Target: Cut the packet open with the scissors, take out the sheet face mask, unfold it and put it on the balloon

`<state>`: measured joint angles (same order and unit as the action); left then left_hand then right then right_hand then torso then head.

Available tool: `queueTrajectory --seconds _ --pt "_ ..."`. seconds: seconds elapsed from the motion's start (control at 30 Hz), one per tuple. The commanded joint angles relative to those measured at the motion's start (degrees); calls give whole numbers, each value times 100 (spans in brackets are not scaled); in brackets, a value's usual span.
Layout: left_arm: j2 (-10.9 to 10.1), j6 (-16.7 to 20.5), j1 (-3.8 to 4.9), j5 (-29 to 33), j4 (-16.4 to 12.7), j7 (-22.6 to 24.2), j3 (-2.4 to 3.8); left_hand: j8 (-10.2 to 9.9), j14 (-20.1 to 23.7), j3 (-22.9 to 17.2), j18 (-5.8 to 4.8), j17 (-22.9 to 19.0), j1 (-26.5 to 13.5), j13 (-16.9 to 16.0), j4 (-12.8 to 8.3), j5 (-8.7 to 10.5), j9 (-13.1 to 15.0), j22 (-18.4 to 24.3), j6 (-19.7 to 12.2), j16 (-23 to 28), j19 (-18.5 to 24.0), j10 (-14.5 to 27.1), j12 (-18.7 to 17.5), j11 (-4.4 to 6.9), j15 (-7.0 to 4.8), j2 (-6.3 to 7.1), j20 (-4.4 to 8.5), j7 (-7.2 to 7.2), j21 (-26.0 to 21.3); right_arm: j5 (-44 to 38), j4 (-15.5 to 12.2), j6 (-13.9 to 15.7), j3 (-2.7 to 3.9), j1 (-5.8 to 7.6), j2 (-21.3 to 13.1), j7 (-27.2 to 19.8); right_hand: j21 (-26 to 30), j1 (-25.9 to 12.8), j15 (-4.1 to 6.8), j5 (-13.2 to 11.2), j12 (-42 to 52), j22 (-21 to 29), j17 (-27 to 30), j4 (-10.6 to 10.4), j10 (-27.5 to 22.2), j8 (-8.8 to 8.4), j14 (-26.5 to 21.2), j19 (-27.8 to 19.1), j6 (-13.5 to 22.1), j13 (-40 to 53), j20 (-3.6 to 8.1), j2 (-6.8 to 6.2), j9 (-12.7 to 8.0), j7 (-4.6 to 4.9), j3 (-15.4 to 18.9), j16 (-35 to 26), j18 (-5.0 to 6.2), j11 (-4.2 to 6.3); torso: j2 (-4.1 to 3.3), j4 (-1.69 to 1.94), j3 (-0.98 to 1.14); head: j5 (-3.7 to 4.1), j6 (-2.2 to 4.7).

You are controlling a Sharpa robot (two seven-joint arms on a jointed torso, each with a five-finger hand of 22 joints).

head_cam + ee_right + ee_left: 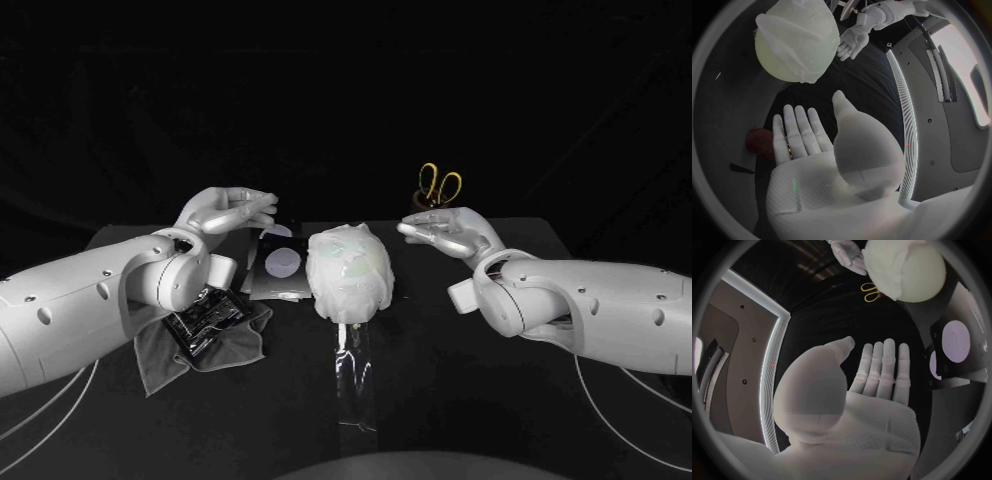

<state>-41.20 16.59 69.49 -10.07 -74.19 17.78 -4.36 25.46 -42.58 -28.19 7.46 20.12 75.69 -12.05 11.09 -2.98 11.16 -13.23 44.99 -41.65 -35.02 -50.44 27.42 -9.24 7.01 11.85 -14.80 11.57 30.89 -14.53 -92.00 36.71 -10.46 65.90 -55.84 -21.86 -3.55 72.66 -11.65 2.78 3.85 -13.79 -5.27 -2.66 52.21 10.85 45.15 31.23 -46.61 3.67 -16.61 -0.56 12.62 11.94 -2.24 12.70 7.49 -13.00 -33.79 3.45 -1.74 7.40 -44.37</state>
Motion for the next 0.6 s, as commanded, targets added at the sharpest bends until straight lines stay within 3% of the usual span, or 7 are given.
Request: queueTrajectory --seconds 0.03,0.13,0.2,0.3,0.33,0.4,0.6 --pt "-30 -164 -37 944 -126 1235 10 -116 219 177 -5 -317 72 321 58 5 -54 334 -132 656 170 2 -435 -95 174 25 -148 -88 -560 245 54 -305 13 37 27 -377 -23 29 -5 -5 -10 -6 -8 -9 42 1 62 15 -24 0 -7 100 -7 357 52 21 99 12 93 -7 -58 12 104" --pt "-51 -61 -80 1132 -220 1463 10 -229 197 407 3 -566 152 611 141 26 -103 624 -153 1198 116 -91 -806 -150 248 -35 -190 -120 -1019 289 135 -450 17 108 92 -421 -69 23 12 -1 -5 -50 -6 -103 76 -25 112 193 -12 0 -8 242 -20 347 84 14 128 23 138 -6 -101 35 206" --pt "-47 17 -106 1225 -263 1572 12 -398 776 650 -203 -823 17 825 314 20 -163 901 -333 1794 776 255 -1227 -138 421 -57 -206 -143 -1627 308 202 -533 20 169 150 -441 -71 26 15 0 -6 -43 -4 -125 86 -39 123 198 0 0 -9 262 -27 349 105 7 131 24 154 -4 -115 26 284" --pt "-12 129 -127 1291 -280 1673 14 -470 1094 812 -308 -994 32 845 373 22 -182 1006 -382 2155 1017 334 -1448 -65 531 -89 -205 -144 -1881 351 311 -589 27 226 244 -482 -67 -81 4 34 -34 -14 17 -307 37 -96 104 183 55 -11 -11 429 -57 359 159 -52 129 10 177 20 -126 27 356" --pt "9 181 -137 1310 -282 1707 15 -534 1665 958 -414 -1193 -20 858 471 21 -200 1071 -443 2588 1409 563 -1696 -18 514 -141 -212 -129 -2154 385 374 -606 32 243 296 -501 -64 -77 -2 47 -36 0 28 -350 13 -113 98 178 58 -11 -11 455 -69 364 191 -84 124 6 183 24 -126 25 369" --pt "45 258 -150 1323 -277 1744 16 -661 2060 1114 -413 -1327 -42 878 526 15 -246 1090 -641 2880 1658 988 -1936 27 510 -176 -216 -91 -2327 448 471 -629 37 260 377 -524 -53 -46 -37 98 -38 47 92 -466 -110 -191 -152 147 165 -13 -9 513 -130 371 286 -265 97 -20 197 36 -124 -1 403" --pt "164 484 -181 1327 -243 1825 21 -1064 2534 1505 -416 -1486 -136 918 549 25 -406 1109 -1360 3236 1960 1804 -2322 38 492 -336 -210 -66 -2542 659 735 -713 47 276 660 -556 -10 36 -87 133 -52 173 166 -627 -460 -368 -540 -41 556 -26 -11 570 -292 401 460 -530 44 -58 216 58 -116 -58 457"
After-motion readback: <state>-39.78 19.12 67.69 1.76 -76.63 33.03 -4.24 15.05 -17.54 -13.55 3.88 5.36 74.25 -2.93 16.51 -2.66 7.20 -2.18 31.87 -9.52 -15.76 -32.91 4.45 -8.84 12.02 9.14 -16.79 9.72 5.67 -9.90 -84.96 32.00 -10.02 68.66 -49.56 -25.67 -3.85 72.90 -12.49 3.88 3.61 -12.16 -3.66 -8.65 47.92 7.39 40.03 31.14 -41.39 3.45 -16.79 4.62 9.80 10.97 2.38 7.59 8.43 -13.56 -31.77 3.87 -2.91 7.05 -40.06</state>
